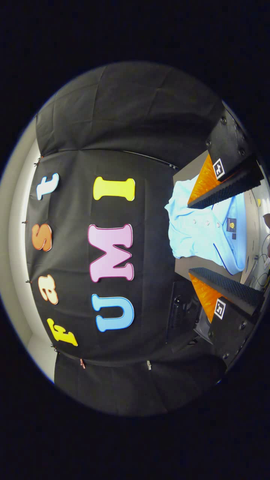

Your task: Put the clothes into the washing machine and then close the washing machine lid.

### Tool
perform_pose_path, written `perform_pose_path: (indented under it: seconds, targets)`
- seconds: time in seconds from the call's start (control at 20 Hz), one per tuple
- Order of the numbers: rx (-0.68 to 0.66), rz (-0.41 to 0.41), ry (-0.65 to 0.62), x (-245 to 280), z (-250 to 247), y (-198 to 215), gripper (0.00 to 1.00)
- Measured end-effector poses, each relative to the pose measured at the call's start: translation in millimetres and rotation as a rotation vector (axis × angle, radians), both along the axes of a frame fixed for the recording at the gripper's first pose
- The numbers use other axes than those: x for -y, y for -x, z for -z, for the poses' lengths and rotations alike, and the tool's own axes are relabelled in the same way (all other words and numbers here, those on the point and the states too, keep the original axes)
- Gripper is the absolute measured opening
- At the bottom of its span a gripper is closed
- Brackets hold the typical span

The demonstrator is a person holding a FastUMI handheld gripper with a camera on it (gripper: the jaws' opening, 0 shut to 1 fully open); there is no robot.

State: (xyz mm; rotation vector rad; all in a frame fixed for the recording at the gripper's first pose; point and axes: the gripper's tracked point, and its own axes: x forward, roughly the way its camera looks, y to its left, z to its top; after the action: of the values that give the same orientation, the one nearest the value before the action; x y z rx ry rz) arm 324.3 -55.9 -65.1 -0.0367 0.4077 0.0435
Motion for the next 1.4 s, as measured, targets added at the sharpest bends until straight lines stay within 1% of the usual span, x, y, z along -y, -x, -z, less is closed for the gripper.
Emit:
perform_pose_path:
  seconds: [0.25,0.35,0.45,0.55,0.6,0.65,0.7,0.75,0.8,0.9,0.95,1.0,1.15,1.4]
  targets:
    - [-0.187,0.076,0.069,33.0,59.2,-56.5,0.99]
    - [-0.268,0.088,0.091,36.8,87.1,-69.8,0.99]
    - [-0.318,0.1,0.119,41.9,109.9,-84.9,0.99]
    - [-0.385,0.13,0.156,52.1,137.6,-88.1,0.99]
    - [-0.413,0.115,0.108,46.1,147.5,-86.6,0.99]
    - [-0.38,0.129,0.055,42.9,146.1,-92.4,0.99]
    - [-0.391,0.123,0.031,38.9,146.9,-90.5,0.85]
    - [-0.373,0.106,0.003,36.7,144.5,-89.8,0.78]
    - [-0.363,0.113,-0.045,35.0,142.8,-88.7,0.6]
    - [-0.337,0.103,-0.069,34.0,140.5,-90.6,0.24]
    - [-0.33,0.118,-0.089,36.0,133.9,-90.6,0.23]
    - [-0.331,0.108,-0.105,31.3,132.9,-88.8,0.13]
    - [-0.293,0.09,-0.153,19.0,105.6,-90.3,0.13]
    - [-0.209,0.007,-0.209,-27.7,38.0,-84.5,0.13]
